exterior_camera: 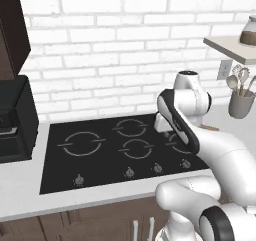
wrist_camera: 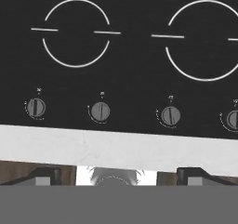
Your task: Turn off the rear right burner of the stove.
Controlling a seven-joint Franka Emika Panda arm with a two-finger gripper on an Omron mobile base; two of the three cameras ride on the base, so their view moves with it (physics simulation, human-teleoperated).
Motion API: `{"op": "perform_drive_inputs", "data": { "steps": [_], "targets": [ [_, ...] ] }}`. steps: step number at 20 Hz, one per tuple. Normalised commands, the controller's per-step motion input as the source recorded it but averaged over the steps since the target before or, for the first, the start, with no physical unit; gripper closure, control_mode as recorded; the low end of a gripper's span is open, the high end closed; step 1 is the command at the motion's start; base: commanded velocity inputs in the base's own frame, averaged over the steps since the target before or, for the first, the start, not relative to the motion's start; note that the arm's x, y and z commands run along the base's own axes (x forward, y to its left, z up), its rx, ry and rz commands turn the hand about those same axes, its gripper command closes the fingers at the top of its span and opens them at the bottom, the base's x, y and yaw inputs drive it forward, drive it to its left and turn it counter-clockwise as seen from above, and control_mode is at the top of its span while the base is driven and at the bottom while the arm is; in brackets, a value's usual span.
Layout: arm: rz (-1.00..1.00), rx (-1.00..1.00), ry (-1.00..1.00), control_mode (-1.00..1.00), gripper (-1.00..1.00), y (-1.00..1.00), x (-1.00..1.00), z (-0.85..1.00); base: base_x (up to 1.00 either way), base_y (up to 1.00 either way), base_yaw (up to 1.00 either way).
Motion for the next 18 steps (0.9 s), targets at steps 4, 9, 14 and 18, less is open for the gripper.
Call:
{"op": "perform_drive_inputs", "data": {
  "steps": [4, 9, 14, 18],
  "targets": [
    [-0.02, 0.01, 0.0, -1.0, -1.0, -0.39, 0.0, -0.19, 0.0, 0.0, 0.0],
    [-0.03, 0.04, 0.0, -1.0, -1.0, -0.41, 0.0, -0.11, 0.0, 0.0, 0.0],
    [-0.03, 0.03, 0.0, -1.0, -1.0, -0.39, 0.0, -0.11, 0.0, 0.0, 0.0],
    [-0.04, 0.0, 0.0, -1.0, -1.0, -0.46, 0.0, -0.25, 0.0, 0.0, 0.0]
  ]
}}
